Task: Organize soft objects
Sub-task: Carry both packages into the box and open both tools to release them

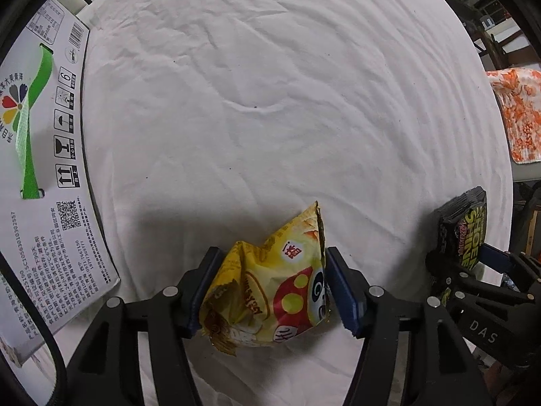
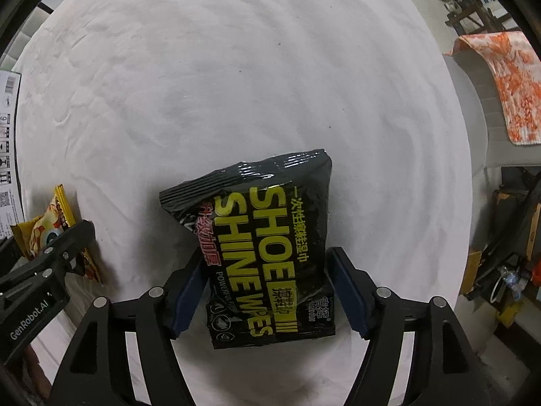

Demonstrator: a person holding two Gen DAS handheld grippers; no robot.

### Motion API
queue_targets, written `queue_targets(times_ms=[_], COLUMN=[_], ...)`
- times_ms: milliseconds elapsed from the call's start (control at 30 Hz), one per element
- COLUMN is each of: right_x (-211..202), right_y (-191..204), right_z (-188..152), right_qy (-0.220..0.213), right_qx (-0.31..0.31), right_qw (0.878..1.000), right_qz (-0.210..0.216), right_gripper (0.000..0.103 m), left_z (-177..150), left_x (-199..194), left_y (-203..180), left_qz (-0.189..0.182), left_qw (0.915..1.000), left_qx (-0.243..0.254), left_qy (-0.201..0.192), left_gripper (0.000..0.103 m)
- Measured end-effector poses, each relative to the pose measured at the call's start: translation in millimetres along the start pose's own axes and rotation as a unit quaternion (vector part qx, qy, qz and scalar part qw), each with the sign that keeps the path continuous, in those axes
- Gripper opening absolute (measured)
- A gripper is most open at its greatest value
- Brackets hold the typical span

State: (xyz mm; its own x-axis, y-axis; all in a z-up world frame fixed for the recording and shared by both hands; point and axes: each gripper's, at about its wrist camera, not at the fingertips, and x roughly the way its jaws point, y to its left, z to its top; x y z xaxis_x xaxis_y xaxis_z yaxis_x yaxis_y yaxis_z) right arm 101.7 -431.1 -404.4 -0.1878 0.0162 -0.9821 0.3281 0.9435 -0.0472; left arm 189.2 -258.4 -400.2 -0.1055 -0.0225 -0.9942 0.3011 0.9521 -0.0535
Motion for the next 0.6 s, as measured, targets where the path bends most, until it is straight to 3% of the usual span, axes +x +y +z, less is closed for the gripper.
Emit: queue_targets(times_ms=[133, 233, 333, 433, 600], right_x=[3, 3, 2, -4, -5], right_y=[1, 4, 7, 16, 29], right_z=[-7, -7, -14, -16, -33], right_qy=[-0.006, -0.007, -0.01, -0.015, -0.016], right_qx=[0.005, 0.015, 0.012, -0.003, -0.008], right_qw=[1.0, 1.0, 1.0, 1.0, 1.0], right_qz=[-0.006, -0.002, -0.002, -0.02, -0.007], right_gripper=[0.074, 0.072, 0.06, 0.058, 0.056], left_z=[-8, -19, -23, -37, -49], left_x=[1, -5, -8, -16, -25], left_y=[-20, -29, -28, -26, -29], left_qz=[0.01, 0.015, 0.012, 0.005, -0.008], left_qw=[0.9999, 0.9998, 0.9998, 0.9998, 0.9997], left_qx=[0.003, 0.009, 0.003, 0.0, 0.003], left_qy=[-0.006, -0.01, -0.019, -0.02, -0.025], left_gripper=[0.059, 0.054, 0.051, 0.05, 0.049])
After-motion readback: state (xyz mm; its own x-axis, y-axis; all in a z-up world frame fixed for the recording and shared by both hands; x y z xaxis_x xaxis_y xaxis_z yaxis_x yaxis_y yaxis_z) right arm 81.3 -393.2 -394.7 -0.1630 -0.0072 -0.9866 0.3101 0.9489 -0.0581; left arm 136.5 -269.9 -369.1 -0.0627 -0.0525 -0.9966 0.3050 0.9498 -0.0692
